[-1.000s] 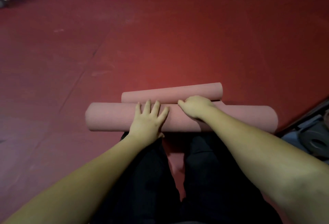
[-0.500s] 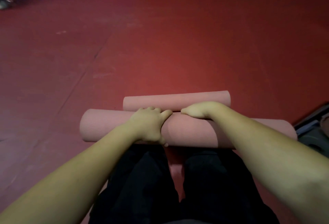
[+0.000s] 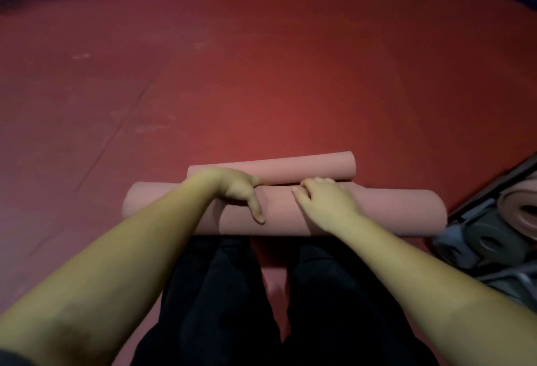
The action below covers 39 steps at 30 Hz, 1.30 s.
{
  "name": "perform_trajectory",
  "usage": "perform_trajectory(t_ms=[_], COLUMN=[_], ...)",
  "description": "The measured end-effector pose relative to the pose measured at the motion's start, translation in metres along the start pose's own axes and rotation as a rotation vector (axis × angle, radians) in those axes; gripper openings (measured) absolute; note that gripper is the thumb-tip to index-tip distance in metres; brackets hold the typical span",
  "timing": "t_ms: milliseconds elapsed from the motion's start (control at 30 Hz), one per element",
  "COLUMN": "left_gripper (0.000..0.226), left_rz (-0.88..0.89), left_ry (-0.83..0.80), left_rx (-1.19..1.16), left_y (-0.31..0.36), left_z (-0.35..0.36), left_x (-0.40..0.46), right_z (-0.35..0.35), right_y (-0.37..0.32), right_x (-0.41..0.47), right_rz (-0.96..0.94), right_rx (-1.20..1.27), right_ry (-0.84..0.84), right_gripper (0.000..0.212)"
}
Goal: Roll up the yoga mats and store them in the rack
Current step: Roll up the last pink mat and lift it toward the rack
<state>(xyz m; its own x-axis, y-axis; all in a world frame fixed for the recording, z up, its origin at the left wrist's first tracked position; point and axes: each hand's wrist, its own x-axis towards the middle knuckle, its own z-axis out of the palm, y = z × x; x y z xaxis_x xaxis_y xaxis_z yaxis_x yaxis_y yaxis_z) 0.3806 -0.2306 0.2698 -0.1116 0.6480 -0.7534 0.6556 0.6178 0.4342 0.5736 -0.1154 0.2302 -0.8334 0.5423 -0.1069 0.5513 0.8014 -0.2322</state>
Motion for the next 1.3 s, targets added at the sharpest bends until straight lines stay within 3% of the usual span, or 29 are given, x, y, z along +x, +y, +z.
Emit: perform_trajectory(t_ms=[133,300,367,467,567,667,733,833,1100,1300], left_gripper=[0.081,0.081,0.079,0.084,0.090,0.111,0.123,0.116,0.109,0.104], left_rz=[-0.037,0.000,0.037,0.066,0.071,0.064,-0.037,-0.134,-0.057,0.002], left_ry=[-0.088,0.048,0.163,0.443,0.706,0.841,0.820,0.806,0.698,0.537], left_rx=[-0.080,-0.130,-0.019,0.398,0.514,0.685,0.752,0.769,0.710,0.554], left_y=[-0.001,-0.013,-0.017,-0.022,-0.028,-0.036,-0.033,-0.023,-0.009,-0.003], left_z=[-0.008,-0.002,0.004,0.020,0.047,0.078,0.092,0.093,0.070,0.059], left_x=[0.011,0.011,0.005,-0.002,-0.009,-0.008,-0.006,-0.005,-0.031,-0.066], right_z=[0.014,0.017,0.017,0.015,0.013,0.011,0.009,0.002,-0.024,-0.044], right_y=[-0.005,-0.006,-0.007,-0.007,-0.005,-0.005,-0.007,-0.010,-0.009,-0.019], right_x=[-0.010,0.003,0.008,0.015,0.023,0.028,0.030,0.033,0.034,0.031], right_rz=[0.037,0.058,0.039,0.032,0.034,0.039,0.038,0.045,0.069,0.062], right_rx=[-0.113,-0.141,-0.139,-0.142,-0.144,-0.139,-0.114,-0.098,-0.063,0.020], right_ry=[0.060,0.107,0.102,0.079,0.059,0.056,0.038,-0.005,-0.182,-0.475], right_gripper=[0.076,0.065,0.066,0.064,0.051,0.051,0.054,0.057,0.069,0.067])
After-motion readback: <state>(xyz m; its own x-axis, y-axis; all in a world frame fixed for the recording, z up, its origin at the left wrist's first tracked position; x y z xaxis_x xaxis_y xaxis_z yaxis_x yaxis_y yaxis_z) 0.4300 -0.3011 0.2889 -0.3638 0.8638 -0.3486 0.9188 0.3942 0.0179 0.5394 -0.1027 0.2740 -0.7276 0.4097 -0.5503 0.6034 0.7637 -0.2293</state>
